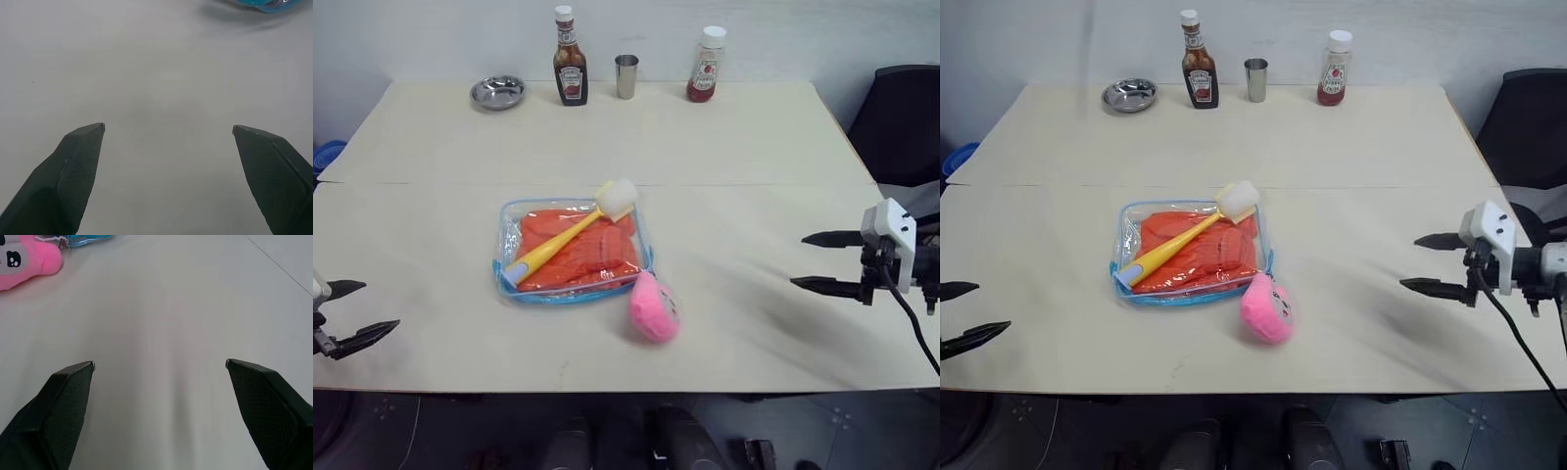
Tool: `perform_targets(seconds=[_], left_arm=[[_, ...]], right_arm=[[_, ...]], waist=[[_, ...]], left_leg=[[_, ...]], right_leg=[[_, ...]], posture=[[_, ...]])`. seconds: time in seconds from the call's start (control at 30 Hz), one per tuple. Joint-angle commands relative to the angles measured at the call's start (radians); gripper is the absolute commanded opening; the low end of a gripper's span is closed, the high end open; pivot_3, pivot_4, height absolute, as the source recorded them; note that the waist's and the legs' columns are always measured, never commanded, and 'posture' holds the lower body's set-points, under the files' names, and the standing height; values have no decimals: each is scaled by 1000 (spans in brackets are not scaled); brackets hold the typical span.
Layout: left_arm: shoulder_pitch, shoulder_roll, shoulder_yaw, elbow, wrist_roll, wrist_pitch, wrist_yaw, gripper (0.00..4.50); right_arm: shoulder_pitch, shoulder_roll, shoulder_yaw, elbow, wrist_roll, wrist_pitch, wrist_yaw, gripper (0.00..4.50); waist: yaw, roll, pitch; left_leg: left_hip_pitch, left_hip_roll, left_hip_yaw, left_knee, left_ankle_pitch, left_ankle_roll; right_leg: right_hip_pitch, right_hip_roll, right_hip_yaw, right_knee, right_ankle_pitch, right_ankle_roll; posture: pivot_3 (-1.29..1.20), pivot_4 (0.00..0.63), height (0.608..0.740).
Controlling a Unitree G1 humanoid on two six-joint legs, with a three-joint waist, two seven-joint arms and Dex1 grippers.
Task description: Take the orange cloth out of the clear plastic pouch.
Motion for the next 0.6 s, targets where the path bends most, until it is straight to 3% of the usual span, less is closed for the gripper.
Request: perform_targets(seconds=[0.03,0.6], left_arm=[[13,-6,26,2,11,-19,-1,4448],[-41,-29,-5,-16,-6,54,33,4448]], right_arm=[[3,2,-44,-27,24,-2,-7,4500],[31,4,-55,-72,42,25,-73,4500]], waist=[[0,0,0],[-5,0,0]], left_leg=[[0,0,0,0,0,0],[0,0,0,1,0,0]], right_leg=[[0,0,0,0,0,0],[0,0,0,1,0,0]], posture=[[0,150,740],[0,150,740]])
